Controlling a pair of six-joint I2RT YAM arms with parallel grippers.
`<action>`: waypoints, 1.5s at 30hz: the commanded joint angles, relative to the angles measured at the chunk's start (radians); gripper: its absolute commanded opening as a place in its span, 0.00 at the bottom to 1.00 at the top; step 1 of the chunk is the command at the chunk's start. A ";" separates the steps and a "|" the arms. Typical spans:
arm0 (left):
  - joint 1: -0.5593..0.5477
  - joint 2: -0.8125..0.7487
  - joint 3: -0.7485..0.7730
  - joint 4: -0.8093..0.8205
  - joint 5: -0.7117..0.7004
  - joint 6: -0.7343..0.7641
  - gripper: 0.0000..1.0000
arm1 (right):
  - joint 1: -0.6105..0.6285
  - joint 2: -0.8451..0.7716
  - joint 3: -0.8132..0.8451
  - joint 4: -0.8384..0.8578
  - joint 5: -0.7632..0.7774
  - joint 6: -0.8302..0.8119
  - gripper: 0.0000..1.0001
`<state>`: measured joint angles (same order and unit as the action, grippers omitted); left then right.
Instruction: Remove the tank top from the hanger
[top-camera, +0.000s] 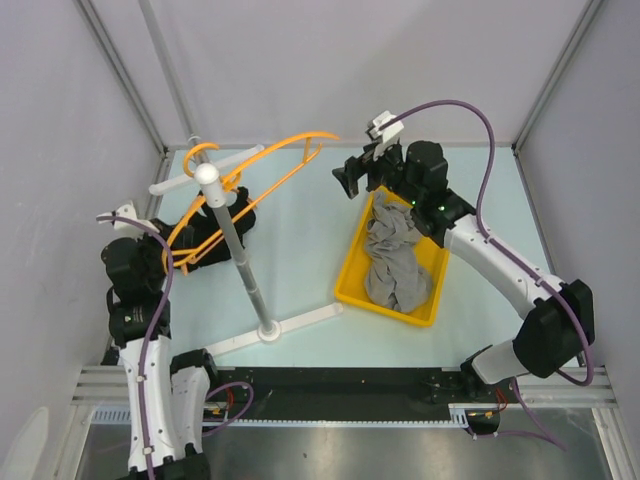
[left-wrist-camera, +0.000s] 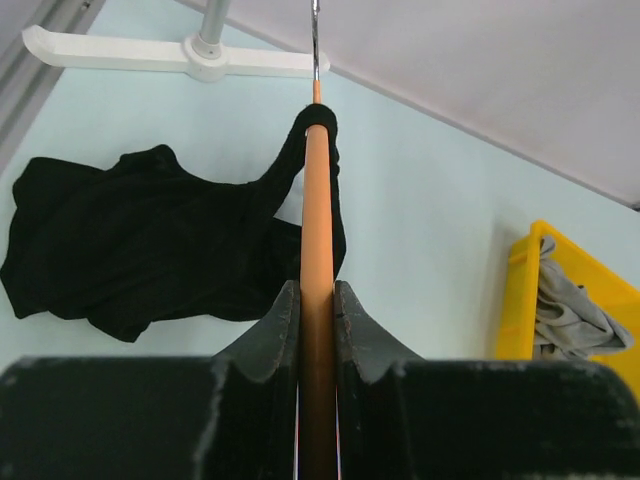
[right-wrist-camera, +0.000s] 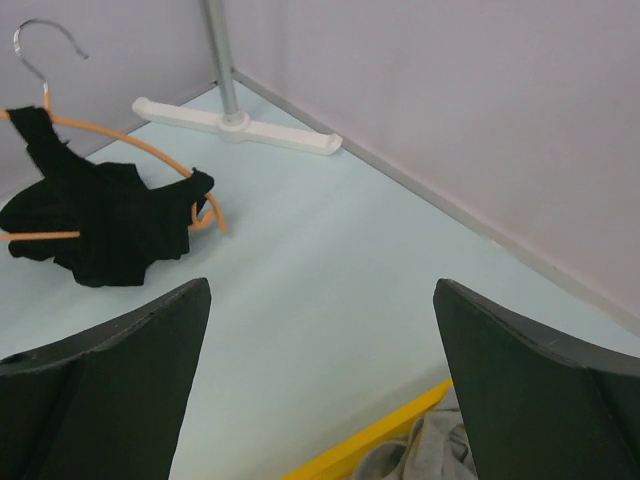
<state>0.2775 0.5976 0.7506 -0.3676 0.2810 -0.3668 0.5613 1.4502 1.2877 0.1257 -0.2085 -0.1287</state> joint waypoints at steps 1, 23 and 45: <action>0.063 -0.029 -0.039 0.177 0.134 -0.076 0.00 | -0.057 0.001 0.007 0.014 -0.003 0.167 1.00; 0.166 0.151 -0.494 1.200 0.679 -0.610 0.00 | -0.069 -0.004 -0.123 0.021 0.003 0.501 1.00; 0.063 -0.010 -0.568 1.193 0.733 -0.650 0.00 | 0.052 0.193 -0.083 0.011 0.191 0.617 0.40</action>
<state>0.3523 0.6060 0.1886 0.7887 1.0004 -1.0122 0.5884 1.6329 1.1599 0.1341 -0.1165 0.4728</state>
